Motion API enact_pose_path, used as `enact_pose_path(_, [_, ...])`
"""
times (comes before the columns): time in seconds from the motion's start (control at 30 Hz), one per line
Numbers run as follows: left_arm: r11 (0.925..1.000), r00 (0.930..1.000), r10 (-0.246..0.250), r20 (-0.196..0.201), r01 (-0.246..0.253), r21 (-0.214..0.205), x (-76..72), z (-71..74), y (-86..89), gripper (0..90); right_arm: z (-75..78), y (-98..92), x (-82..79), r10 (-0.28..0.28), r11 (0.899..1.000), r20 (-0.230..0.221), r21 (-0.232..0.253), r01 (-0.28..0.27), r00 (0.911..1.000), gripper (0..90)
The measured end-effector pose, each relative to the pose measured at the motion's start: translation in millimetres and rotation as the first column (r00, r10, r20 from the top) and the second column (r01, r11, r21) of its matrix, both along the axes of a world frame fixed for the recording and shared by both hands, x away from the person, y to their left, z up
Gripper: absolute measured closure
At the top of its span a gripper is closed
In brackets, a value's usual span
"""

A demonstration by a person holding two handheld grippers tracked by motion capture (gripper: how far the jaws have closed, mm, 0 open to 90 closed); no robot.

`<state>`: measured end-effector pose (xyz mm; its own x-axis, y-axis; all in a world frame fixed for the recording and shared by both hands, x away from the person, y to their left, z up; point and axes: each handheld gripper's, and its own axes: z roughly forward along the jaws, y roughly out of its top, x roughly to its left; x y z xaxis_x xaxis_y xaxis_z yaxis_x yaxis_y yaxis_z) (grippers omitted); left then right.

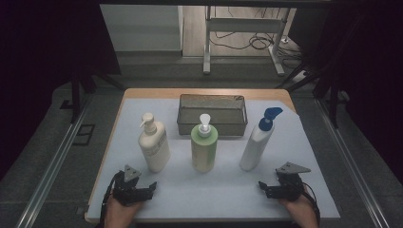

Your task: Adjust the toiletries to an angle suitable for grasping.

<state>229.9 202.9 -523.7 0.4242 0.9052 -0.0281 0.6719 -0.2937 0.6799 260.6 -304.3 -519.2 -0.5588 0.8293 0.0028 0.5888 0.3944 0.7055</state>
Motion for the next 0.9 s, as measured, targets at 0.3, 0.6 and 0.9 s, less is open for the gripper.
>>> enact_pose_path(0.3, [1.0000,1.0000,-0.001,-0.002,0.001,-0.001,0.3,0.1,0.2,12.5,0.2,-0.1,0.4,0.002,1.000,-0.001,-0.002,-0.002,1.0000,12.1])
enact_pose_path(0.6, [1.0000,1.0000,-0.002,-0.003,0.002,-0.001,0.4,0.2,0.2,12.6,0.3,-0.1,0.4,0.002,1.000,-0.003,-0.001,-0.002,1.0000,12.1])
enact_pose_path(0.9, [1.0000,1.0000,-0.002,-0.003,0.002,-0.002,0.4,0.2,0.3,12.5,1.2,-0.4,0.5,0.004,1.000,-0.006,-0.002,-0.004,1.0000,13.0])
